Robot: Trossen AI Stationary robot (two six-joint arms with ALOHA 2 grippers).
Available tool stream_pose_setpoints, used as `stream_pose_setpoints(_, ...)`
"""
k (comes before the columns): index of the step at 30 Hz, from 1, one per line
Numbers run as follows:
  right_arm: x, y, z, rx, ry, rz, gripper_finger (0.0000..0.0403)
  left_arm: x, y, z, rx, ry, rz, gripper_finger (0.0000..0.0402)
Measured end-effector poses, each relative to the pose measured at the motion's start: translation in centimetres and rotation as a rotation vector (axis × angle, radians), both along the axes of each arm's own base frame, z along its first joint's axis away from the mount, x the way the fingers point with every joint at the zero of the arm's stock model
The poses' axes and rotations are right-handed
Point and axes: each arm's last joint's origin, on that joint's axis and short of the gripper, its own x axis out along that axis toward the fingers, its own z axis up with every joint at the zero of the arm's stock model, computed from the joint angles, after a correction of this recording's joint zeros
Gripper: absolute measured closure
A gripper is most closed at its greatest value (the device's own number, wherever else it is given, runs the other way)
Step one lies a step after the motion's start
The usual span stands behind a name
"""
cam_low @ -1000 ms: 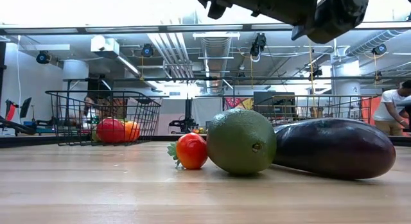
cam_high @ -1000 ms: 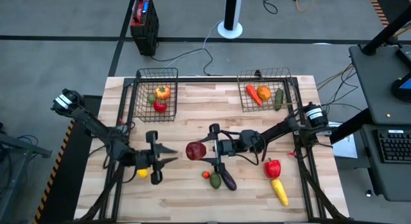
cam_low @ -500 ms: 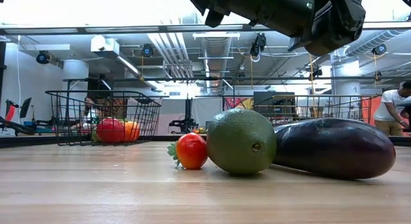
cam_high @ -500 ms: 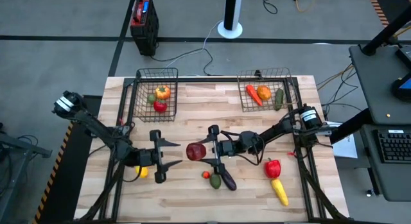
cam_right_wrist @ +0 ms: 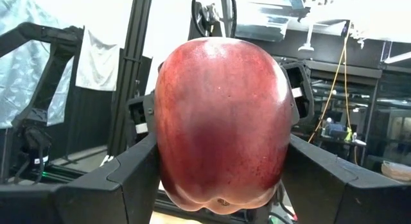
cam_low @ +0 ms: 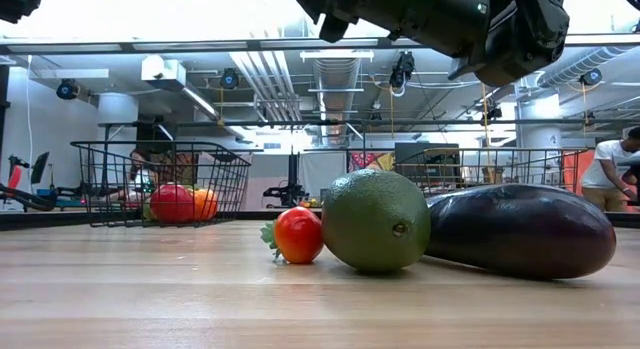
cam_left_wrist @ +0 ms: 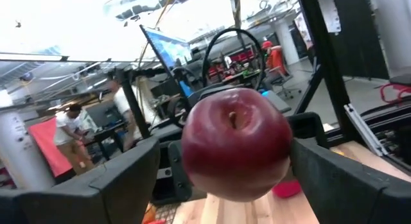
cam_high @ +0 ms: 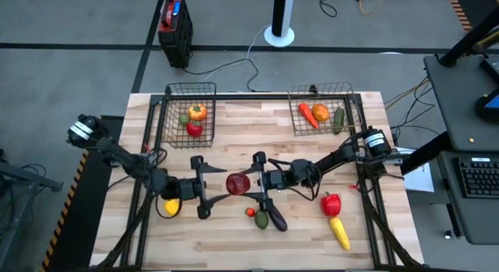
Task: Sort produce into baskets
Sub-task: Put the apple into the left wire basket
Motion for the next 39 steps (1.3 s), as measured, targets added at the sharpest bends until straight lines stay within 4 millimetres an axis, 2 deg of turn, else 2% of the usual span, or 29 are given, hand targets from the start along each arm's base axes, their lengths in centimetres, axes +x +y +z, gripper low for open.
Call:
stream_pose_setpoints(17,0.0,0.0,-0.1,0.000,0.009,-0.005,0.0139,1.8,1.3,-0.6,-0.032,-0.049,-0.112,0.0073)
stream_pose_setpoints(27,0.1,0.0,-0.1,-0.002,0.017,-0.006,0.0137,2.2,1.6,-0.9,-0.044,-0.052,-0.128,0.0113)
stream_pose_setpoints(32,0.1,-0.1,-0.2,0.020,0.025,-0.014,0.0120,2.1,1.6,-0.9,-0.048,-0.052,-0.126,0.0136)
stream_pose_setpoints(39,0.2,-0.2,-0.4,0.056,0.061,-0.060,0.0083,2.2,1.8,-0.9,-0.048,-0.045,-0.099,0.0141)
